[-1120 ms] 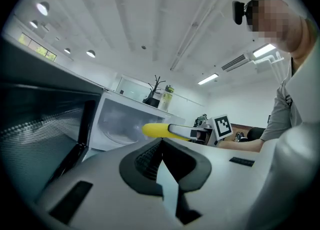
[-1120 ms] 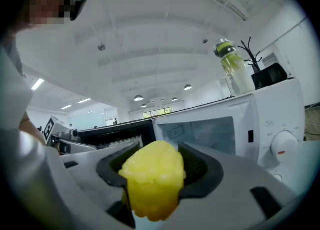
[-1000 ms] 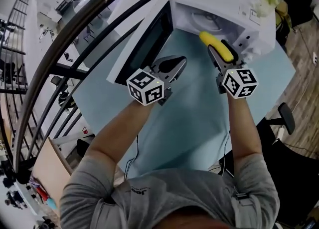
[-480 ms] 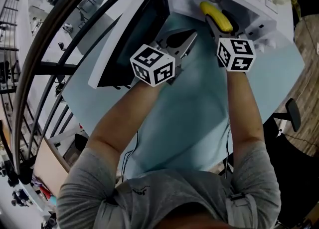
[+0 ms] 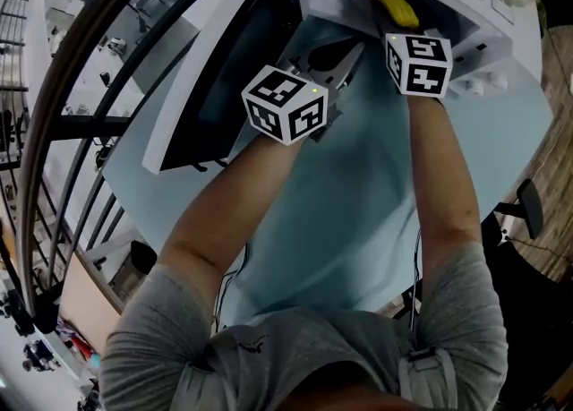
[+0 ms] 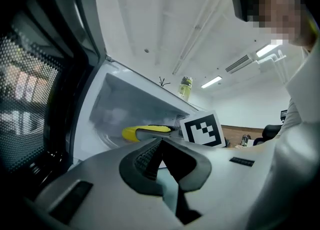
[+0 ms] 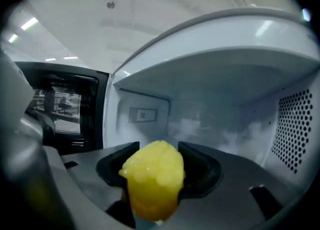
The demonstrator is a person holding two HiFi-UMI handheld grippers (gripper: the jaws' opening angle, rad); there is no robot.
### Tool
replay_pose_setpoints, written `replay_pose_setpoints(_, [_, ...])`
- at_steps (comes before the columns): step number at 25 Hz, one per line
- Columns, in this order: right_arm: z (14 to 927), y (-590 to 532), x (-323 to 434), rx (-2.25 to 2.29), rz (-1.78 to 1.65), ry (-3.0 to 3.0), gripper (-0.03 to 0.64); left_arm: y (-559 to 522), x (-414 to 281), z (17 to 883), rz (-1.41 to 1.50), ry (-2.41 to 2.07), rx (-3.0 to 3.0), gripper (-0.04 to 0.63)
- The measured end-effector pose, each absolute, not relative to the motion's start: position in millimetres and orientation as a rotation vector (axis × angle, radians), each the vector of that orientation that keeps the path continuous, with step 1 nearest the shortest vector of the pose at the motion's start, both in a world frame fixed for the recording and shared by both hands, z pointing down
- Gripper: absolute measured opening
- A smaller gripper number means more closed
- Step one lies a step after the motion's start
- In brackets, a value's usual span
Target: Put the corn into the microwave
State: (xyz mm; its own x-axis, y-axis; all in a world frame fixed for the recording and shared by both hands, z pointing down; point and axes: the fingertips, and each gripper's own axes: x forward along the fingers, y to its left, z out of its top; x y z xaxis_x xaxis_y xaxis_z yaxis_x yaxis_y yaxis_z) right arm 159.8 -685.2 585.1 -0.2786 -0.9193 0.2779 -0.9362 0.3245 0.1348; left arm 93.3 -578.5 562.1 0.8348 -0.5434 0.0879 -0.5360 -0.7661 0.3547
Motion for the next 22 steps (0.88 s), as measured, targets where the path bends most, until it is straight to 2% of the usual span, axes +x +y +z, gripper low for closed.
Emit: replay_pose_setpoints(22, [602.9,-732.3,180.1,1.705,0.049,-2.134,0.255,-601.7,96.9,590.2,0.032,-0.856,2.632,0.018])
